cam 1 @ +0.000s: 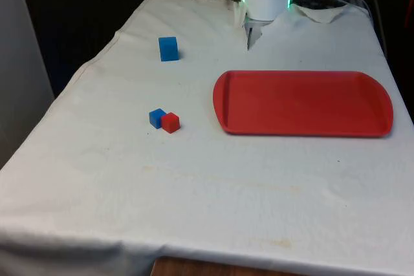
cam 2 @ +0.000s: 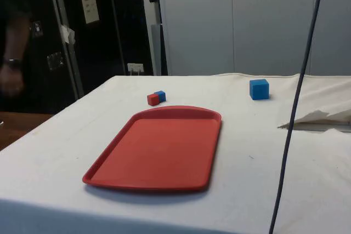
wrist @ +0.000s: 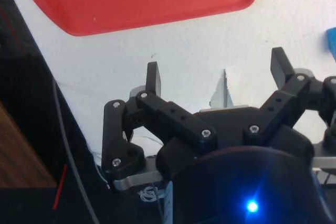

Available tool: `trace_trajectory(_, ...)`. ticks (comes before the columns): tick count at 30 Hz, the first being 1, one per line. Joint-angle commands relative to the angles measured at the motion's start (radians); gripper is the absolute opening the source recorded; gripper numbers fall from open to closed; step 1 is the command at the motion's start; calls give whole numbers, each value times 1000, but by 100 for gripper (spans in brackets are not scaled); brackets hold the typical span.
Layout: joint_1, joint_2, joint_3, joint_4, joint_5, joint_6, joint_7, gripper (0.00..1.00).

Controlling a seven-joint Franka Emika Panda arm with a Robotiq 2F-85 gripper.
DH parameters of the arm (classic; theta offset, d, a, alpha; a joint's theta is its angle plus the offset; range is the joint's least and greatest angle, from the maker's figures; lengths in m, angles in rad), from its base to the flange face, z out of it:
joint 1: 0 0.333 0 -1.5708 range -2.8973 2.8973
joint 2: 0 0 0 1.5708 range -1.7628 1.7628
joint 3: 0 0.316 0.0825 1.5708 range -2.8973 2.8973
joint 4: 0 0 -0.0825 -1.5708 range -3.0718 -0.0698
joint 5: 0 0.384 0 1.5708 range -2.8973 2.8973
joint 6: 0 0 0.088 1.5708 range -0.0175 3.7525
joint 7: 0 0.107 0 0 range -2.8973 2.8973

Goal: Pick up the largest block and place it onto the tray.

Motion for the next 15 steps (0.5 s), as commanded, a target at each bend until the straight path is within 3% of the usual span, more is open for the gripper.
trace_trajectory(1, -1, -5, -1, -5, -5, 0, 0, 100)
trace_trajectory(10, -9, -78, -9, -78, -87, 4, 2, 100)
trace_trajectory(11, -8, -67, -9, -68, -71, -1, 0, 100)
trace_trajectory(15, -12, -108, -13, -107, -123, 3, -1, 100)
